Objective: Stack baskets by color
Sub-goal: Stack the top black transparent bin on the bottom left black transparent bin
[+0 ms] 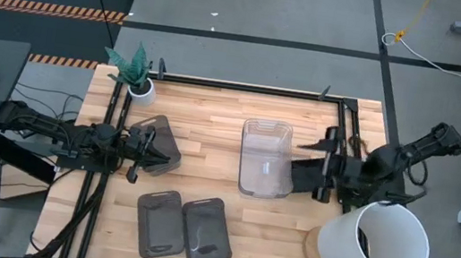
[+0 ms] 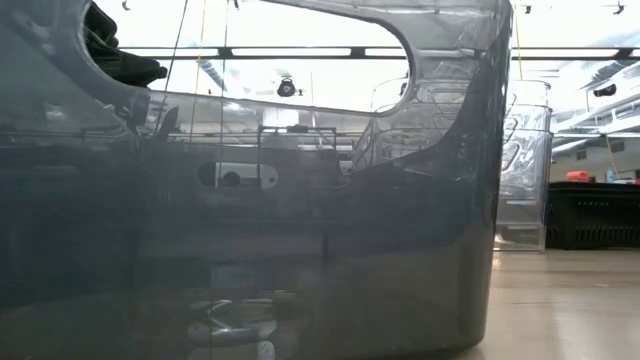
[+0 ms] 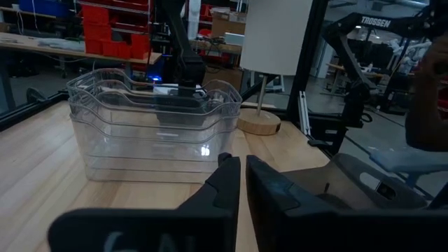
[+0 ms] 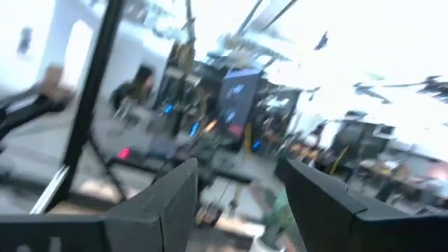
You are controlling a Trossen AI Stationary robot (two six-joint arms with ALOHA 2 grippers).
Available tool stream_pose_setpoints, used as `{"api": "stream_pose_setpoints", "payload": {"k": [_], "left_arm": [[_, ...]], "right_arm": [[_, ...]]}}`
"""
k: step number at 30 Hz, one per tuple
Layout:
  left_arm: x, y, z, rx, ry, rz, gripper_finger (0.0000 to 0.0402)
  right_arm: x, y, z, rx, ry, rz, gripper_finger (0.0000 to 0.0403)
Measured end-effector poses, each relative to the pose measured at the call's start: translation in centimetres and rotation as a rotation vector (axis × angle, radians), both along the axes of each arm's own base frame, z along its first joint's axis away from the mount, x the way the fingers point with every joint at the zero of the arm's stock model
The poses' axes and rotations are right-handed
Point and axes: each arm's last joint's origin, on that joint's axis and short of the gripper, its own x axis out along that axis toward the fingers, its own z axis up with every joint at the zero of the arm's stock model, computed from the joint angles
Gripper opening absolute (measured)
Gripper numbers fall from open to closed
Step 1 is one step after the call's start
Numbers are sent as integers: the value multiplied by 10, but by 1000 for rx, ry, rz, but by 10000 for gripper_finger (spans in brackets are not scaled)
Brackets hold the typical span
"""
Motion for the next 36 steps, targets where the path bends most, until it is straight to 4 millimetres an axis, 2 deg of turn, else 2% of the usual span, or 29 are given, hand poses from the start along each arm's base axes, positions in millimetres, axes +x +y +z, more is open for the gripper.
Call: {"api": "stream_pose_setpoints", "payload": {"k": [5, 10, 16, 22, 24, 28, 30, 34, 36], "left_arm": [[0, 0, 0, 0, 0, 0, 33], [0, 0, 0, 6, 0, 0, 26], [0, 2, 1, 478, -44, 63, 30], [-1, 3, 11, 504, -130, 139, 36], [-1, 3, 12, 435, -143, 134, 34], [-1, 2, 12, 128, -130, 104, 29], [-1, 2, 12, -8, -122, 93, 28], [-1, 2, 11, -188, -108, 79, 32], [-1, 2, 11, -240, -103, 75, 34]], "right_arm": [[-13, -6, 11, 13, -56, -53, 217], [-21, -11, 9, -1, -12, -78, 217], [-24, -13, -2, -25, 101, -67, 217], [-40, -22, -10, -53, 190, -96, 217], [-49, -27, -9, -27, 180, -81, 215], [-65, -34, -9, 35, 130, 13, 210], [-67, -34, -15, 69, 107, 45, 208], [-64, -32, -44, 151, 132, 73, 205], [-58, -29, -66, 199, 142, 91, 205]]}}
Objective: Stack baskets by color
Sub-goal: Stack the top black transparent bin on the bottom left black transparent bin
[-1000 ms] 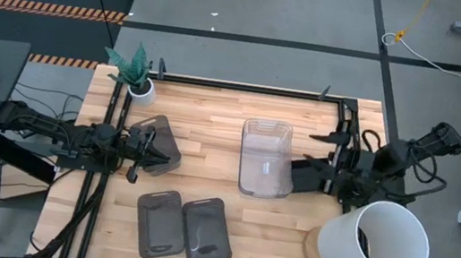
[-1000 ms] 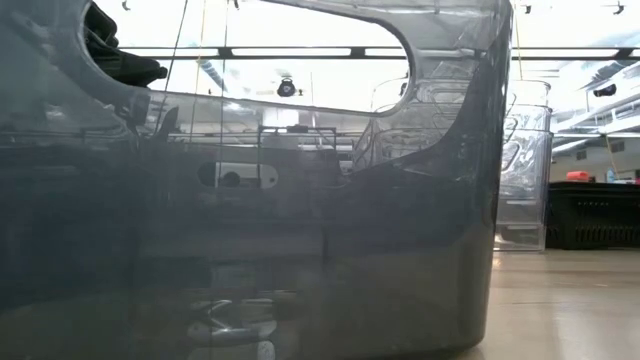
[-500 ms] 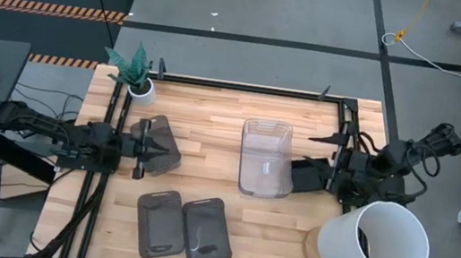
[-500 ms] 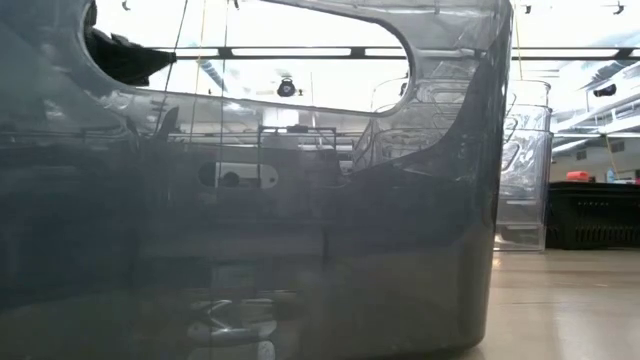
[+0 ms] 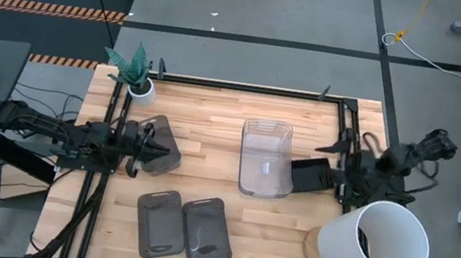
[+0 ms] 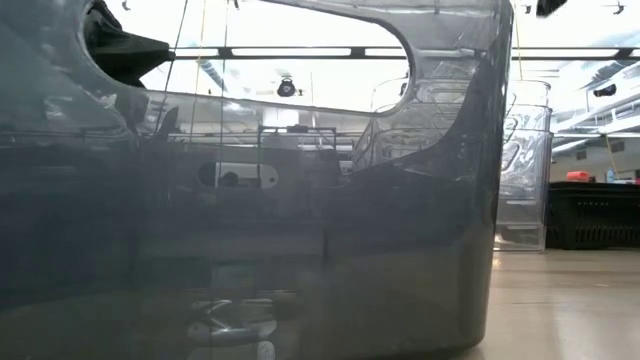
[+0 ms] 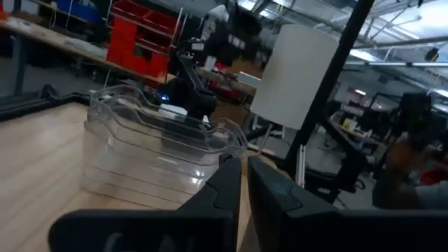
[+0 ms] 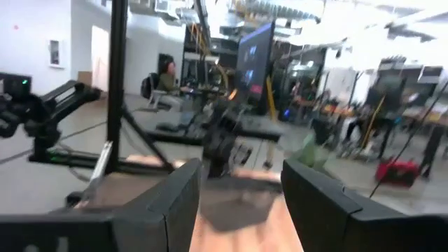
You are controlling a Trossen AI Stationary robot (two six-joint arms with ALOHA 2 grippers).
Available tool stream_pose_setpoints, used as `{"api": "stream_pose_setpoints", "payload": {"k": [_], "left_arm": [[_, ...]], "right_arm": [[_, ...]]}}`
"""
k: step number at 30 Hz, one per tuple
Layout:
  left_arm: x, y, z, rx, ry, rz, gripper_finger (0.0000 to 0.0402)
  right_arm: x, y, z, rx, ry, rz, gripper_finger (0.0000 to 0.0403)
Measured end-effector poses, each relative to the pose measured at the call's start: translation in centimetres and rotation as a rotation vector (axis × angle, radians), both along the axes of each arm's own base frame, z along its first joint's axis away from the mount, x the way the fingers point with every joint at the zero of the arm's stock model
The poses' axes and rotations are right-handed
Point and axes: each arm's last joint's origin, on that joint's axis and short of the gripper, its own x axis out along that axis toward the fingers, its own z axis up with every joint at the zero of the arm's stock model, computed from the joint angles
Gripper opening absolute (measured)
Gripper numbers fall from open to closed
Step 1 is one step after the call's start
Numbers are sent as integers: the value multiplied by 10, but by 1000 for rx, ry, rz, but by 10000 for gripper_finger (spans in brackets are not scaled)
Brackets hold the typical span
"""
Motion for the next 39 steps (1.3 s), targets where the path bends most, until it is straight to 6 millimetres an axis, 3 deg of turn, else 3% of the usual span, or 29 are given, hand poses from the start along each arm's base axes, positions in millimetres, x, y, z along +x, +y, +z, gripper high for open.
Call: {"api": "stream_pose_setpoints", "payload": {"k": [4, 9, 27, 39], "left_arm": [[0, 0, 0, -45, 0, 2, 35], [0, 0, 0, -45, -2, 2, 26], [0, 0, 0, 65, -4, 20, 28], [0, 1, 2, 170, -16, 58, 30]], "right_arm": [[7, 6, -41, 69, 13, 30, 204], [4, 6, -64, 105, -13, 29, 201], [-3, 7, -108, 134, 30, 118, 185], [7, -19, -108, 122, 23, 28, 121]]}}
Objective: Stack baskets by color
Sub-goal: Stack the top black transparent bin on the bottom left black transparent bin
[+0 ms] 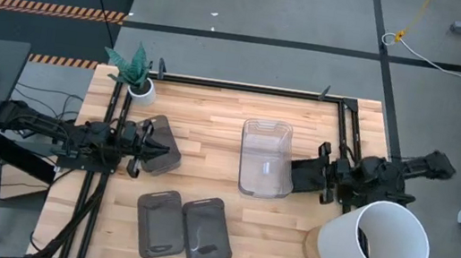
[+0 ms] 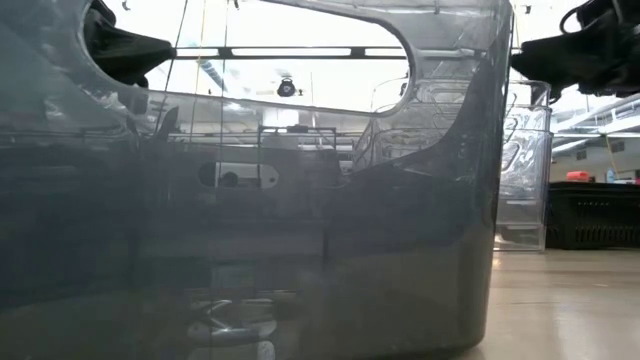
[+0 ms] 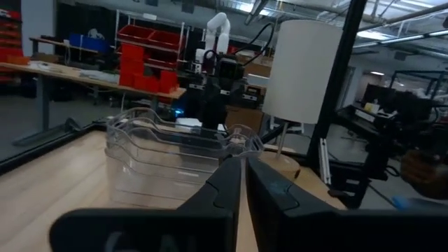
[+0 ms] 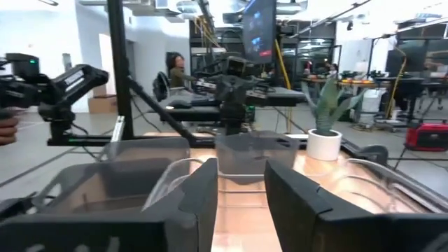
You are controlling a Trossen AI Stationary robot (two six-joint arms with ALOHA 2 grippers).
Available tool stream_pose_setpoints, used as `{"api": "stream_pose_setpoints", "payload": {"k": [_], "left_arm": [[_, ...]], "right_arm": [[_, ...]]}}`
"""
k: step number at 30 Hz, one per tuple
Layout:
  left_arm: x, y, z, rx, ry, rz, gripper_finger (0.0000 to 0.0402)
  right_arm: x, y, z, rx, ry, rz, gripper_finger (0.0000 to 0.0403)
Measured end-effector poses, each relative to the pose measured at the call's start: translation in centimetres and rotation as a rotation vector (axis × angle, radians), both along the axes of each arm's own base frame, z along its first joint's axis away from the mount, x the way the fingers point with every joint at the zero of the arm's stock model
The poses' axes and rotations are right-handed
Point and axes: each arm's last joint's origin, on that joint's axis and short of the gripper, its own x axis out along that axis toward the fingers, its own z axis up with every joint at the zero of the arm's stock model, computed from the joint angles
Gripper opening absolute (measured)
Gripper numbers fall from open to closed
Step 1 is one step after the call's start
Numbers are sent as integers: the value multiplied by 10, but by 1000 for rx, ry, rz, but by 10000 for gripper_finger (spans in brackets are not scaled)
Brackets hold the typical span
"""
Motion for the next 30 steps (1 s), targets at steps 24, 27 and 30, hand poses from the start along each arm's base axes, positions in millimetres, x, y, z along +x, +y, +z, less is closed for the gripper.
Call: {"api": "stream_pose_setpoints", "payload": {"k": [24, 27, 30], "left_arm": [[4, 0, 6, -99, 94, 57, 11], [10, -3, 10, -114, 180, 70, 8], [18, -8, 20, -123, 249, 48, 7]], "right_arm": [[1, -42, -2, 170, -6, -394, 85], [1, -42, -2, 171, -6, -396, 84], [1, -42, -2, 175, -7, -395, 84]]}}
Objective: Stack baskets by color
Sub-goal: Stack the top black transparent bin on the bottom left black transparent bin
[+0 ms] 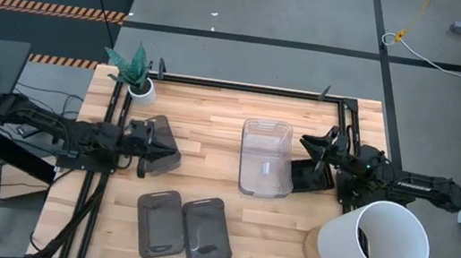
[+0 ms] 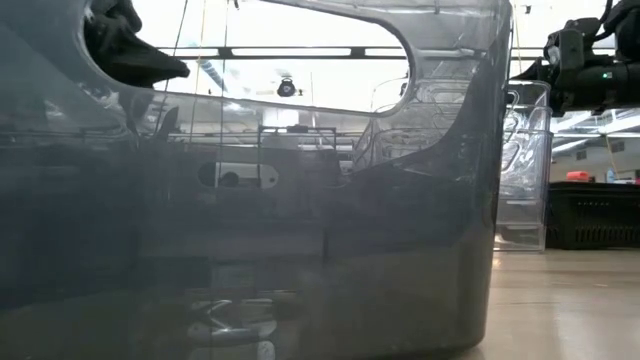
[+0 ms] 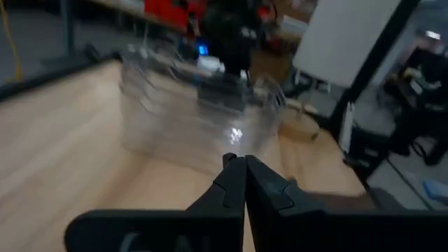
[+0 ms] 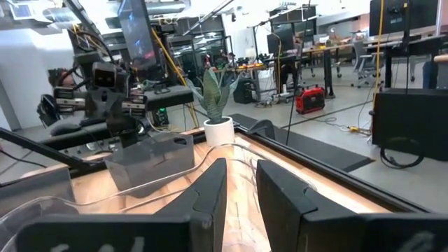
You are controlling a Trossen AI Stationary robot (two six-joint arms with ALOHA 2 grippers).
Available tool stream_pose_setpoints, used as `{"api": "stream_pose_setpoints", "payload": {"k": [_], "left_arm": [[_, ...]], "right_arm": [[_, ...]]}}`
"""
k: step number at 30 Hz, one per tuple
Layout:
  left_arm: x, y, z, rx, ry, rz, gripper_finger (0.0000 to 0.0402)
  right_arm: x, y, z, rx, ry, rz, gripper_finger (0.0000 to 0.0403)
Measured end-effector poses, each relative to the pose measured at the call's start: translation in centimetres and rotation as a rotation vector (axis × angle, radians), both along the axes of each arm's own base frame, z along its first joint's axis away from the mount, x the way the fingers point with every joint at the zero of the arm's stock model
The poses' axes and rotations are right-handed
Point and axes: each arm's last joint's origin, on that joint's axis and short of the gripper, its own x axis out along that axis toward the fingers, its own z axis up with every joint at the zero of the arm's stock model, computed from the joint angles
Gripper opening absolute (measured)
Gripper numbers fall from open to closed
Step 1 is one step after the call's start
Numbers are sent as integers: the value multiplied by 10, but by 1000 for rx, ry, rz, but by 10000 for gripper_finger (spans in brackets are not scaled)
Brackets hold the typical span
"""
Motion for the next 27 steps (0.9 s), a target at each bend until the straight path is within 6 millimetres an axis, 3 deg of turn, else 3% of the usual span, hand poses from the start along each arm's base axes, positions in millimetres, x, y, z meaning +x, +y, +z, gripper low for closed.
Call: {"api": "stream_pose_setpoints", "payload": {"k": [5, 10, 20, 27], "left_arm": [[10, -12, 16, -45, 228, -31, 6], [16, -24, 22, -70, 418, 55, 9], [32, -61, 22, -165, 517, 22, 11], [38, -69, 27, -190, 533, 63, 11]], "right_arm": [[0, 0, 0, 0, -1, 0, 85], [0, 0, 0, 0, -1, 0, 85], [0, 0, 0, 0, -2, 0, 86], [0, 0, 1, -1, -9, 0, 86]]}}
